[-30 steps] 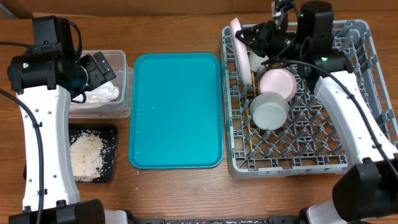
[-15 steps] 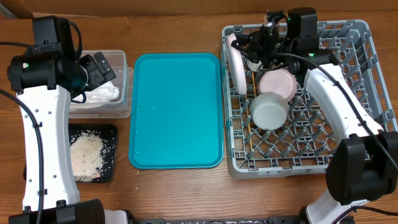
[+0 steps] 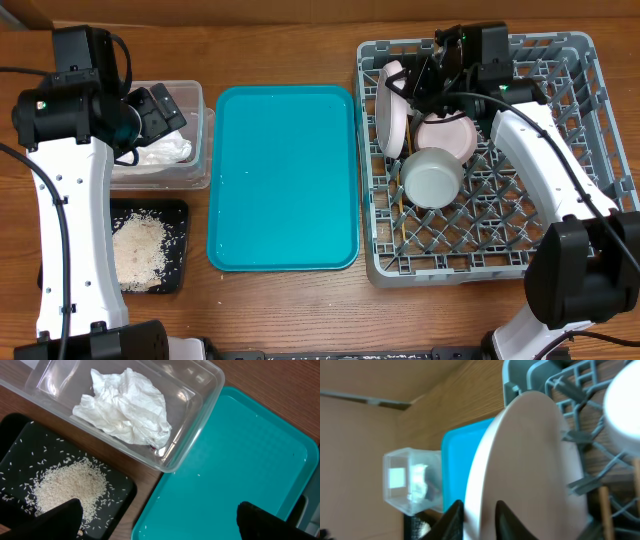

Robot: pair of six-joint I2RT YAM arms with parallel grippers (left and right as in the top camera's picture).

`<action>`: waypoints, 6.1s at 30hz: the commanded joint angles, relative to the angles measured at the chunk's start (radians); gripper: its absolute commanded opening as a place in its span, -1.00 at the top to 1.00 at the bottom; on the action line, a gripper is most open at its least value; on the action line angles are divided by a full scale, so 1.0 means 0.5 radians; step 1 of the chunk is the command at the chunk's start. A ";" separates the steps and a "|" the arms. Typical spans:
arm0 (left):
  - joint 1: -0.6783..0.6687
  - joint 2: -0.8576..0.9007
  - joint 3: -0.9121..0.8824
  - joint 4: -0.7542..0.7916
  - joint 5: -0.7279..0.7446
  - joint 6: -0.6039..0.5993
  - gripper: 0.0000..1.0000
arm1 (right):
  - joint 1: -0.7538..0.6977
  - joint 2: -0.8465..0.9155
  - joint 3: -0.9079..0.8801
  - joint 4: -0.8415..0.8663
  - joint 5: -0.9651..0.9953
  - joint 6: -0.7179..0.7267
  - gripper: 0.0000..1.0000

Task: Sort waste into correct bins and load items into the dishwasher

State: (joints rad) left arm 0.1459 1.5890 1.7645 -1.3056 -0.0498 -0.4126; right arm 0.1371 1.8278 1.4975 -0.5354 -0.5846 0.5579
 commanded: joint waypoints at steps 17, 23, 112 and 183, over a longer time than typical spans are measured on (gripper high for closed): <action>0.008 0.002 0.033 0.002 -0.011 0.011 -1.00 | -0.175 -0.393 0.007 -0.164 0.422 -0.530 -0.49; 0.008 0.001 0.033 0.002 -0.011 0.011 -1.00 | -0.176 -0.606 0.007 -0.383 0.802 -0.693 -1.00; 0.008 0.001 0.033 0.002 -0.011 0.011 -1.00 | 0.079 -3.616 -2.918 1.772 1.106 -0.683 -1.00; -0.221 -0.500 0.031 0.002 -0.011 0.011 -1.00 | -0.030 -3.650 -2.979 0.907 1.114 -0.967 -1.00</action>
State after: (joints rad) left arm 0.0883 1.4769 1.7645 -1.3052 -0.0498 -0.4126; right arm 0.1257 0.0139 0.0181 -0.0895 -0.0227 0.0780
